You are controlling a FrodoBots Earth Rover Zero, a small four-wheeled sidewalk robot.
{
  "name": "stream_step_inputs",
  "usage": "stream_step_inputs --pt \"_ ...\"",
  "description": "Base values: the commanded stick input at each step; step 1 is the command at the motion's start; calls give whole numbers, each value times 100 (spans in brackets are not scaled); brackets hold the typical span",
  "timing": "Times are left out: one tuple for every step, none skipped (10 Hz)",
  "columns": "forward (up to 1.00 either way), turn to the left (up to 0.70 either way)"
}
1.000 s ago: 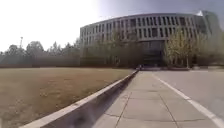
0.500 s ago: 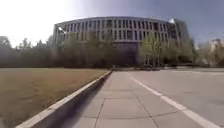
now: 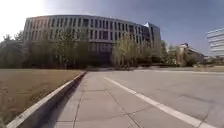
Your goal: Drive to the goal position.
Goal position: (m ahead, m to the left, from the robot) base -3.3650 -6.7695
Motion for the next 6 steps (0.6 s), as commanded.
stream_step_inputs --pt "5 -32" --pt "8 -9" --pt "30 -28" --pt "53 -24" --pt "70 -16" --pt "70 -16"
